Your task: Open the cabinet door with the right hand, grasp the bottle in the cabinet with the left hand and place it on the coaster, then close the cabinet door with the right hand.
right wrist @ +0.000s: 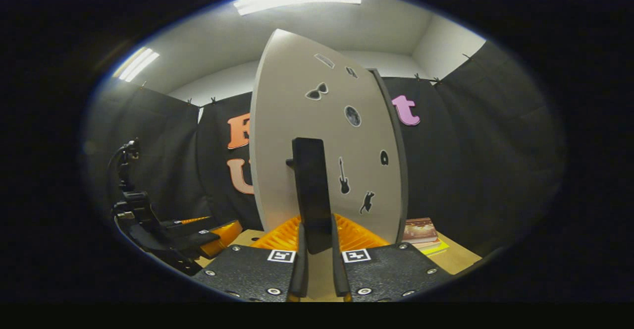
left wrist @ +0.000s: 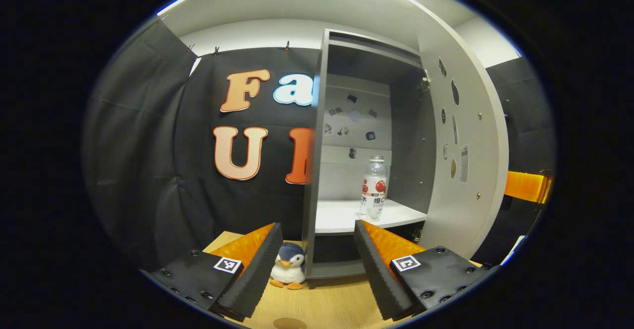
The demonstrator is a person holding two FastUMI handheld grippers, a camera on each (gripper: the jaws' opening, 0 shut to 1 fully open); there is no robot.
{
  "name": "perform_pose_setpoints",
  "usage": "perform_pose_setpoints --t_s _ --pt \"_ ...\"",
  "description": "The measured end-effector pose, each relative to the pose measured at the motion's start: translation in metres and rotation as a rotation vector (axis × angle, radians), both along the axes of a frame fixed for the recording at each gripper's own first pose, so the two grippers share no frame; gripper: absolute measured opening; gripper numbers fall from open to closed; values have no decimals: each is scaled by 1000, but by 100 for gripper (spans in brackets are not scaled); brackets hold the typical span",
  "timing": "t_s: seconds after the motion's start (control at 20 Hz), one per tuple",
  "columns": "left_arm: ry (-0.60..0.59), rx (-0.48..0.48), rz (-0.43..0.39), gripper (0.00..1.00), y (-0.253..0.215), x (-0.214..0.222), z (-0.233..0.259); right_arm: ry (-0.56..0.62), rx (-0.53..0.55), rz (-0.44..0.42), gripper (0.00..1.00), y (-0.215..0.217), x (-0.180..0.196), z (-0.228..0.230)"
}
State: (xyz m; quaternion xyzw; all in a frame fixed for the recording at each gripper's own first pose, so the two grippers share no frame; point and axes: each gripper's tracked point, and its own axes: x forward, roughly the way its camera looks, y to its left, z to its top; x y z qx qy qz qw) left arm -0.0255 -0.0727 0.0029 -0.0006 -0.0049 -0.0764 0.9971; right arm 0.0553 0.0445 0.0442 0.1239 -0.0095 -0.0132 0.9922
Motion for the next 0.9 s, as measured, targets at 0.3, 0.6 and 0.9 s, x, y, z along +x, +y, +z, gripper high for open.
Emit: perform_pose_setpoints --t_s 0.3,0.6,0.9 --pt "14 -13 -37 95 -38 -18 -5 9 18 -96 14 -28 -10 -4" --pt "6 11 -51 96 -60 -33 -4 18 -31 -200 7 -67 -18 -9" --pt "4 22 -61 95 -75 -40 -3 3 -36 -202 2 -84 -22 -11"
